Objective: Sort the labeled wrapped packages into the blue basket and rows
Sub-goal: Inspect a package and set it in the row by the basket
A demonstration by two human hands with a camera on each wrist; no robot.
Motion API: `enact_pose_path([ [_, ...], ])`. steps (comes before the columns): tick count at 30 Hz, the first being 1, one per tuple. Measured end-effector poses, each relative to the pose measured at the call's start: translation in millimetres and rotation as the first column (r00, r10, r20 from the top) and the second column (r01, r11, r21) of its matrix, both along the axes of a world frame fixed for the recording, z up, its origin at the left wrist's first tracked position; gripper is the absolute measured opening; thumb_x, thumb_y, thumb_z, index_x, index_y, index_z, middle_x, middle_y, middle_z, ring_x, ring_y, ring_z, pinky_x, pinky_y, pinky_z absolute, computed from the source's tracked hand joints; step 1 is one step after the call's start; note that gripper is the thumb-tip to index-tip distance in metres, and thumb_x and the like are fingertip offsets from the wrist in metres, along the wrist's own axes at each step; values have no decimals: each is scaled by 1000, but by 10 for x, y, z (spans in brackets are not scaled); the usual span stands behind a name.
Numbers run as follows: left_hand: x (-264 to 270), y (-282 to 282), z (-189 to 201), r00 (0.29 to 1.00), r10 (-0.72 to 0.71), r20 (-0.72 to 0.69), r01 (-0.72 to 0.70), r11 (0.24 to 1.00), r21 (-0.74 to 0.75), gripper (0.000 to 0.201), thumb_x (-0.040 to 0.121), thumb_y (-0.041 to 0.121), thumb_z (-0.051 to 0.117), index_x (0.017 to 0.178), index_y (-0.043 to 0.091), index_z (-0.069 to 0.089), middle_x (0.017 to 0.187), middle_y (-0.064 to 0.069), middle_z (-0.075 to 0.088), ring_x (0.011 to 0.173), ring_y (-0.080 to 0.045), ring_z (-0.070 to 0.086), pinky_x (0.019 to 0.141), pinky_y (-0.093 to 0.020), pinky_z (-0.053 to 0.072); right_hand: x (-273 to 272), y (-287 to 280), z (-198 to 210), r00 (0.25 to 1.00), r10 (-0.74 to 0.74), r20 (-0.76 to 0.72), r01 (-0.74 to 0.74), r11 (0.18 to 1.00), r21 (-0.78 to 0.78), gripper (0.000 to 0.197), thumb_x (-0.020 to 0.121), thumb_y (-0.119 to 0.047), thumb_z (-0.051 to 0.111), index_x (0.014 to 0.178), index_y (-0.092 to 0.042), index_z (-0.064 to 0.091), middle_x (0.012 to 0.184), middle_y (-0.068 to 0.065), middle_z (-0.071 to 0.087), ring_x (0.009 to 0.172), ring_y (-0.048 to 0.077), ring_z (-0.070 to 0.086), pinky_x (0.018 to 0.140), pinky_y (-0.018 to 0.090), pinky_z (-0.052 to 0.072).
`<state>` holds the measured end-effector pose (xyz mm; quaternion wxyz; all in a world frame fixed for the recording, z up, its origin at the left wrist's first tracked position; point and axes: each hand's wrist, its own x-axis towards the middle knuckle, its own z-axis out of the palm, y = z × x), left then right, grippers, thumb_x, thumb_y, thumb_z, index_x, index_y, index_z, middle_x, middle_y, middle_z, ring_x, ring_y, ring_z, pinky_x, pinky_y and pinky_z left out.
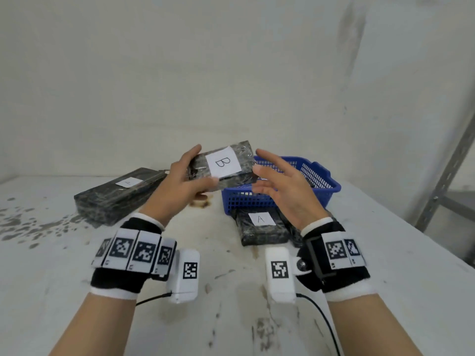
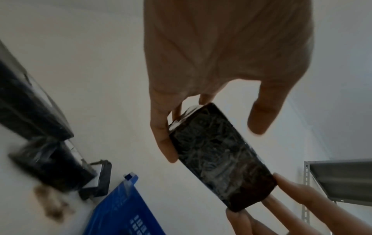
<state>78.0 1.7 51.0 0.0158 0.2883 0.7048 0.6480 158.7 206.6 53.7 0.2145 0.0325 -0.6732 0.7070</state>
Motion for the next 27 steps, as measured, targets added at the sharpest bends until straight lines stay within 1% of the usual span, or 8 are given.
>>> enact_pose_path([
  [2,81,67,-32,998,28,61,-35,992,124,94,74,33,80,150,29,25,143,0,43,104,-18,65,87,-41,56,48,-2,-21,999,-7,-34,6,1000,-20,42,93,-14,67,130,-33,64,119,2,64,92,20,62,89,36,58],
  [4,145,113,-69,996,75,43,-82,978,189,76,85,33,70,148,21,29,141,-4,49,107,-17,63,83,-32,57,76,2,-55,998,10,-58,-12,999,-35,44,91,-21,70,130,-40,62,126,7,62,97,25,62,92,38,58],
  [7,204,144,-173,994,108,-16,-102,968,231,64,79,47,63,137,26,46,125,-2,64,107,-16,66,87,-33,57,83,-16,-119,997,42,-70,-45,998,-37,56,80,-33,78,132,-44,58,129,15,66,115,30,65,98,42,55],
  [11,165,167,-323,994,100,-41,-85,957,278,61,83,42,58,141,27,46,126,2,64,102,-11,68,74,-24,57,-2,-36,-288,997,12,-79,-14,1000,-20,52,92,-20,69,137,-43,56,121,27,66,116,32,65,103,48,52],
  [14,101,181,-352,998,61,-13,-55,954,294,58,89,39,64,142,25,46,122,0,67,106,-24,67,81,-34,57,-27,-82,-340,995,-10,-101,8,1000,-16,58,88,-28,68,142,-37,50,112,7,75,113,22,68,103,47,51],
  [20,169,189,-273,999,30,26,-38,927,374,65,85,39,62,145,28,39,111,8,72,104,-18,68,97,-48,51,9,-159,-325,991,-11,-136,6,999,-41,54,92,-25,66,141,-37,46,113,-12,75,116,23,66,104,48,50],
  [23,216,174,-240,1000,10,-8,-6,929,369,67,90,34,62,149,34,30,113,5,72,105,-16,68,94,-41,53,34,-179,-305,990,-13,-140,6,998,-55,60,85,-32,68,140,-40,45,111,-11,75,108,26,69,97,45,54],
  [27,277,189,-210,1000,-18,-8,19,933,358,70,88,32,63,150,34,30,117,11,68,107,-14,65,88,-34,54,49,-194,-292,990,20,-138,-28,998,-62,64,91,-25,67,145,-44,39,106,0,75,87,34,69,82,39,59],
])
